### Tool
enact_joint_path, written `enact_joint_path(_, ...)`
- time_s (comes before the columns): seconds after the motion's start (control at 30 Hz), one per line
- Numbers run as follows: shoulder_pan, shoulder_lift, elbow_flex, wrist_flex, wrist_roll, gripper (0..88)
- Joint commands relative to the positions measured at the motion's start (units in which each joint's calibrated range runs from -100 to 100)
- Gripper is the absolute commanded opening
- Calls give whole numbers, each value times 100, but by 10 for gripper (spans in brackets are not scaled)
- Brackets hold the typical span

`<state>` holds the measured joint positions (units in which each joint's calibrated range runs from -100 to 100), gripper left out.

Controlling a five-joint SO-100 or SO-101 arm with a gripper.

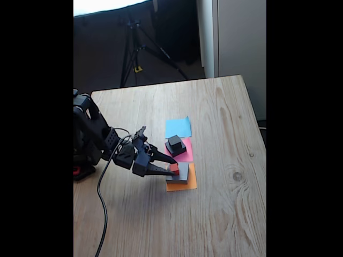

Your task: Tower of hanoi

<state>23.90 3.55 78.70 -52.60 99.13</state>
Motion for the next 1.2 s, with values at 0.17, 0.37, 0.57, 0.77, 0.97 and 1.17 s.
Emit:
enact_joint_path(0.17,-46,1,-34,-175,87,82)
enact_joint_path(0.37,-46,9,-16,-175,87,60)
enact_joint_path(0.57,-71,9,-7,-175,87,32)
enact_joint_path(0.77,-88,-37,30,-167,87,2)
enact_joint_path(0.97,-221,-718,-34,675,87,2)
enact_joint_path(1.17,-489,-2179,-507,3241,87,2)
